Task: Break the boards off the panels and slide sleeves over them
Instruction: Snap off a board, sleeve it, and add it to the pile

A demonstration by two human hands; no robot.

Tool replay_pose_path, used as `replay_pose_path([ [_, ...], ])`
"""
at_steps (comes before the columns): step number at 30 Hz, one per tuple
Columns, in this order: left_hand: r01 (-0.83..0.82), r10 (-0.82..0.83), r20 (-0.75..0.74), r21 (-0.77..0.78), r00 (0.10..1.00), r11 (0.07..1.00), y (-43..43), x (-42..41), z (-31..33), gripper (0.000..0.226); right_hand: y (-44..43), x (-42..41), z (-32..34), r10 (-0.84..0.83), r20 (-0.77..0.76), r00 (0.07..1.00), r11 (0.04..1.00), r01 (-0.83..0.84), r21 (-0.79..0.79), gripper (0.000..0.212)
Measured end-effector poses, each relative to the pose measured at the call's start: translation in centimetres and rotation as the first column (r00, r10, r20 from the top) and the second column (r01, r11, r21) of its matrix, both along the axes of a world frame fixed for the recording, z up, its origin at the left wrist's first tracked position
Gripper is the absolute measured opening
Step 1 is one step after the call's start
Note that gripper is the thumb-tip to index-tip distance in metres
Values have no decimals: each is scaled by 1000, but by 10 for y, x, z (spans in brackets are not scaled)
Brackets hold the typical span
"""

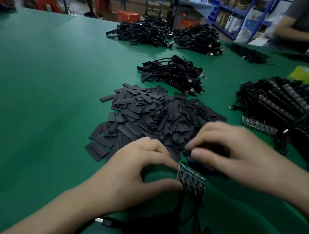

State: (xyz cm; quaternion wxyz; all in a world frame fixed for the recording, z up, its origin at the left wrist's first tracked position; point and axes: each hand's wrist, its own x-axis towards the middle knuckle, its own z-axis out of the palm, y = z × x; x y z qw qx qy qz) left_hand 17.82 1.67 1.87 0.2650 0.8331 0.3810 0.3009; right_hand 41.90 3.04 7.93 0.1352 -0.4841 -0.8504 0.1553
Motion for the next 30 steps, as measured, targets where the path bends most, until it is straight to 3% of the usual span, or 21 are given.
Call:
replay_pose_path([
  [2,28,-21,84,-84,996,996,-3,2,3,25,-15,5,-9,2,60,998,998,1,-57,47],
  [4,57,-40,133,-130,990,990,-6,5,6,21,-22,4,-17,-1,45,999,996,5,-90,42],
  [7,21,13,184,-180,983,983,-10,8,7,20,-26,-3,-20,-58,-68,996,990,48,-132,22],
  [14,-4,177,384,-411,906,912,-9,4,15,14,-24,-26,-21,-150,-363,920,964,54,-261,15],
  [24,82,224,451,-564,864,822,-7,5,16,7,-27,-29,-44,-249,-561,789,911,-6,-413,5],
  [30,139,240,488,-619,840,773,-7,7,16,8,-23,-25,-52,-264,-650,713,862,-128,-491,14],
])
